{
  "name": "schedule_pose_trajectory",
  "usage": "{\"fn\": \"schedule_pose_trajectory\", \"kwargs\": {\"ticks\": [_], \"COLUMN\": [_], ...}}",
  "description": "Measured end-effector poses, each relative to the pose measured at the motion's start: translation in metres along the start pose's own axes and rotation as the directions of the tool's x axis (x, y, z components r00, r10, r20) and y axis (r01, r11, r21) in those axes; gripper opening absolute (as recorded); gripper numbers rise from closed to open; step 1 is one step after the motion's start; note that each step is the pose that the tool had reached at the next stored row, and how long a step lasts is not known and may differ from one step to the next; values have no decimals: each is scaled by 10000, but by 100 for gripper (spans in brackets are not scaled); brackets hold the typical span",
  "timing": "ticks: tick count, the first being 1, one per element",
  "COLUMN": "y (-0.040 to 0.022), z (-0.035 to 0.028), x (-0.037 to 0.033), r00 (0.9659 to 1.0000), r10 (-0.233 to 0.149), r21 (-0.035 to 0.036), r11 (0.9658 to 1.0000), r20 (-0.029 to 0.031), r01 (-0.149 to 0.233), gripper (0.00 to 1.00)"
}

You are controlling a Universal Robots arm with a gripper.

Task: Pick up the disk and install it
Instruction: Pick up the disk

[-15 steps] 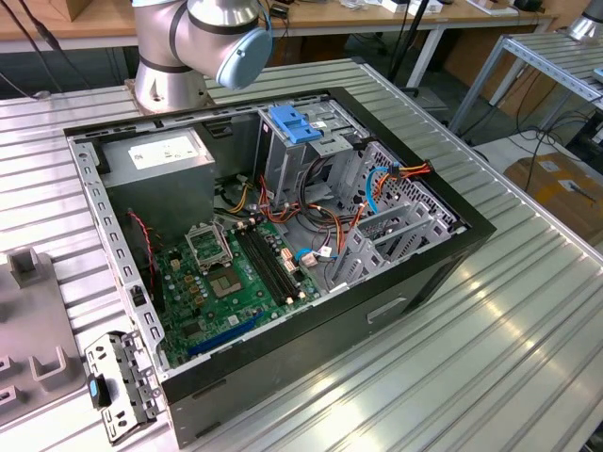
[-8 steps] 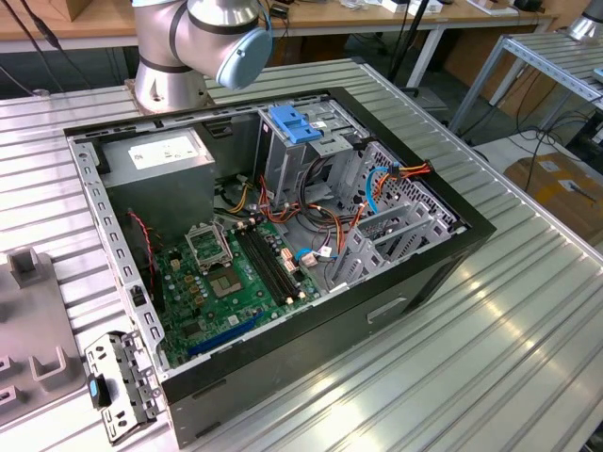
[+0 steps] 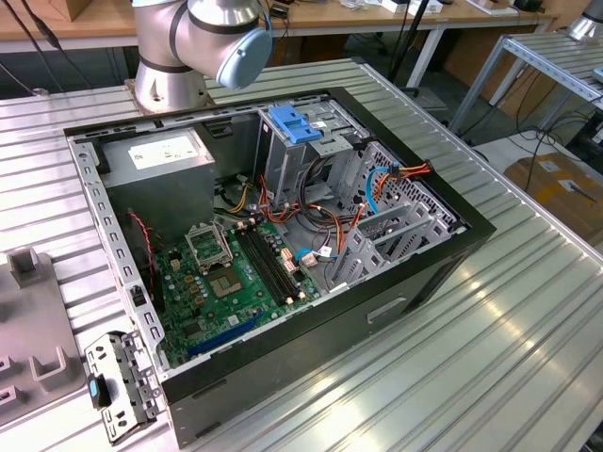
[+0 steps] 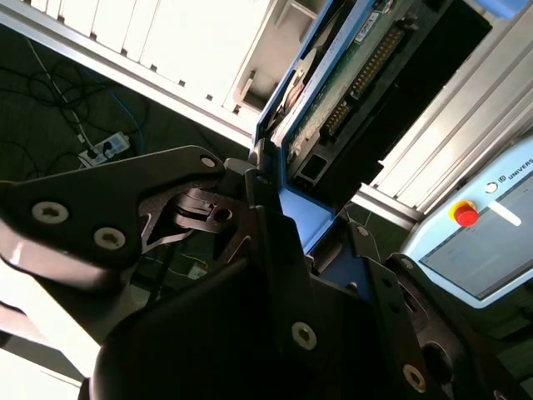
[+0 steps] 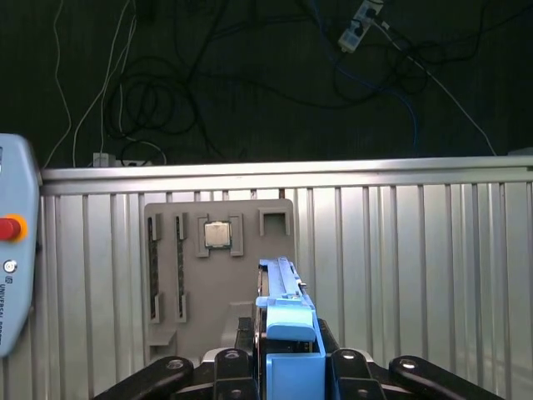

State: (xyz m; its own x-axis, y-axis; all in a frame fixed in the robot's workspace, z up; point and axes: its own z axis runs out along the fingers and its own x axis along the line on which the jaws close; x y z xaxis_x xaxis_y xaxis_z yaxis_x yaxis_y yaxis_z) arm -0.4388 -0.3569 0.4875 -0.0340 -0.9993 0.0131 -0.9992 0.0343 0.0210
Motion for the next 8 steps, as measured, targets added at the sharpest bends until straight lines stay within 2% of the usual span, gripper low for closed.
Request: {"fn": "schedule_pose_trajectory", "kwargs": {"ticks": [8], "y": [-126], "z": [-3], "x": [-4], "r00": [10000], "r10": [-1], "r21": [0], "r11": [10000], "r20": [0], "r01": [1], "gripper": [37]}}
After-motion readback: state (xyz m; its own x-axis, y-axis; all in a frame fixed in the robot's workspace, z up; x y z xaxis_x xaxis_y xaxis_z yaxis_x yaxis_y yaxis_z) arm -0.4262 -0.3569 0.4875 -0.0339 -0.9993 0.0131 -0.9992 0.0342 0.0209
